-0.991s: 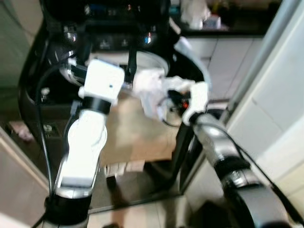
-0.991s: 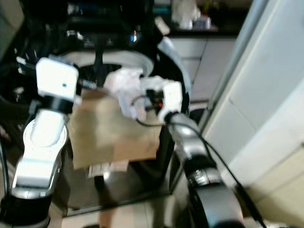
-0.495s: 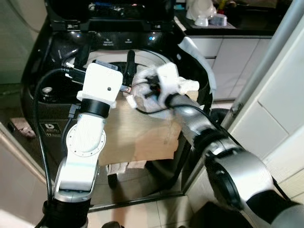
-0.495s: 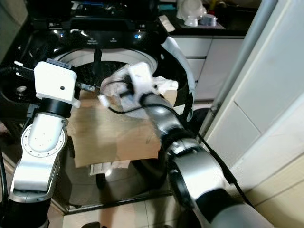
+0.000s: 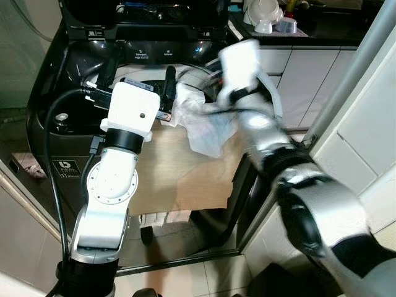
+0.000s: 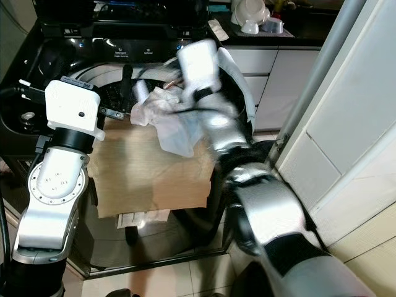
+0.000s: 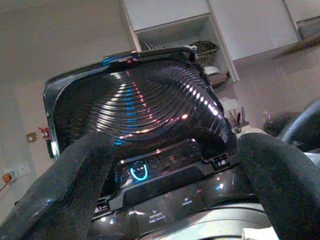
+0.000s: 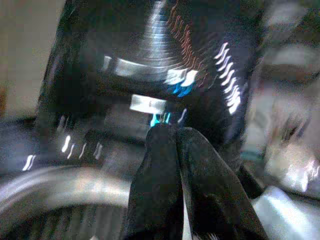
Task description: Clothes washing
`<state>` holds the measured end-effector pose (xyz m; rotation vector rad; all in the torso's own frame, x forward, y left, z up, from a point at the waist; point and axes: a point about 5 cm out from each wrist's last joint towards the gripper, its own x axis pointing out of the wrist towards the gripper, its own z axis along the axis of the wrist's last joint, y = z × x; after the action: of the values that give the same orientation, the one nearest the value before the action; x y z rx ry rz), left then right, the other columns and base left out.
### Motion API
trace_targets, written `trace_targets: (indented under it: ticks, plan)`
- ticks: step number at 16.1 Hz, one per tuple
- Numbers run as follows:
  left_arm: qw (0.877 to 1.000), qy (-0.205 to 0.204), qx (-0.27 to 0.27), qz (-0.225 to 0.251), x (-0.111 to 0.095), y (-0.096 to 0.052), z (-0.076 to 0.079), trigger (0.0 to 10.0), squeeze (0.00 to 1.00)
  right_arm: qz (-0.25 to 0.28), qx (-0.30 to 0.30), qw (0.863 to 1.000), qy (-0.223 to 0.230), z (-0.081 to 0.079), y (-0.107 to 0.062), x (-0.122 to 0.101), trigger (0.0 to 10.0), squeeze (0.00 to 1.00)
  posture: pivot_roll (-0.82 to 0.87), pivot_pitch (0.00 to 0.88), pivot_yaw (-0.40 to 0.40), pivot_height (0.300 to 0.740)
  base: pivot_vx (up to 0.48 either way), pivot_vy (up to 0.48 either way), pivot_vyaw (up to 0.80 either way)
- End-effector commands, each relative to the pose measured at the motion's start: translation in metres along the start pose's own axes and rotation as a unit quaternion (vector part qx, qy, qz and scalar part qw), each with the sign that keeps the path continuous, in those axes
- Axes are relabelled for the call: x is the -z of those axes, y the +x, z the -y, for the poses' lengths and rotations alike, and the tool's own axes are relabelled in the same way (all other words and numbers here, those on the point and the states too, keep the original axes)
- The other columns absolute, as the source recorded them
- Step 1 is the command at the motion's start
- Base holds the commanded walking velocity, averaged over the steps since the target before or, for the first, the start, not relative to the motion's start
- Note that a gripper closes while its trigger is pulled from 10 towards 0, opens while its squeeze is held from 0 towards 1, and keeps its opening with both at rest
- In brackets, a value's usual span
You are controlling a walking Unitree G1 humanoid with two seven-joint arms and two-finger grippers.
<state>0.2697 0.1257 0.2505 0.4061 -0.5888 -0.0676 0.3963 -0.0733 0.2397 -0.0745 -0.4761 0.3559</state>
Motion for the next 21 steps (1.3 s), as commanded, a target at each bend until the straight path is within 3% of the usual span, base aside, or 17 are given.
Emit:
trace_targets:
  ticks: [1,3,4,5,6,7,8,10,12,14,18,21]
  plan:
    - [1.000,-0.005,0.008,0.000,0.000,0.001,0.003,10.0,0.00,0.017,0.015,1.000,0.017,0.012,-0.015,0.006,10.0,0.00,0.07,0.000,-0.049,0.740,0.000,0.000,0.00]
    - [1.000,-0.007,0.013,-0.002,0.002,0.003,0.004,10.0,0.00,-0.020,-0.041,0.996,0.074,0.003,-0.052,0.033,10.0,0.00,0.05,0.000,-0.044,0.740,0.000,0.000,0.00]
    - [1.000,-0.007,0.013,-0.002,0.003,0.003,0.003,10.0,0.00,-0.018,-0.068,0.993,0.095,-0.001,-0.066,0.034,10.0,0.00,0.04,0.000,-0.042,0.740,0.000,0.000,0.00]
    - [1.000,-0.008,0.013,-0.002,0.004,0.004,0.003,10.0,0.00,-0.005,-0.100,0.987,0.126,-0.001,-0.081,0.021,10.0,0.00,0.02,0.000,-0.035,0.740,0.000,0.000,0.00]
    - [1.000,-0.009,0.014,-0.002,0.004,0.004,0.003,10.0,0.00,-0.001,-0.114,0.984,0.139,-0.001,-0.086,0.014,10.0,0.00,0.01,0.000,-0.035,0.740,0.000,0.000,0.00]
    - [1.000,-0.011,0.015,-0.001,0.005,0.005,0.005,10.0,0.00,-0.013,-0.157,0.974,0.166,-0.002,-0.102,0.006,10.0,0.00,0.00,0.000,-0.031,0.740,0.000,0.000,0.00]
    - [1.000,-0.014,0.015,0.003,0.004,0.007,0.006,10.0,0.00,-0.041,-0.183,0.967,0.173,-0.003,-0.113,0.015,10.0,0.00,0.00,0.000,-0.030,0.740,0.000,0.000,0.00]
    - [1.000,-0.017,0.015,0.005,0.005,0.010,0.007,10.0,0.00,-0.076,-0.175,0.966,0.176,-0.005,-0.115,0.037,10.0,0.00,0.00,0.000,-0.023,0.740,0.000,0.000,0.00]
    - [1.000,-0.017,0.016,0.013,0.003,0.014,0.007,10.0,0.00,-0.162,-0.163,0.960,0.161,-0.020,-0.110,0.074,10.0,0.00,0.02,0.000,-0.021,0.740,0.000,0.000,0.00]
    - [1.000,-0.014,0.012,0.017,0.002,0.014,0.006,10.0,0.00,-0.205,-0.175,0.950,0.157,-0.034,-0.102,0.087,10.0,0.00,0.04,0.000,-0.029,0.740,0.000,0.000,0.00]
    - [1.000,-0.003,0.001,0.017,0.001,0.012,0.002,10.0,0.00,-0.223,-0.197,0.947,0.123,-0.050,-0.080,0.089,10.0,0.00,0.08,0.000,-0.054,0.740,0.000,0.000,0.00]
    - [1.000,0.000,-0.002,0.016,0.001,0.010,0.001,10.0,0.00,-0.228,-0.196,0.953,0.039,-0.055,-0.061,0.083,10.0,0.00,0.09,0.000,-0.061,0.740,0.000,0.000,0.00]
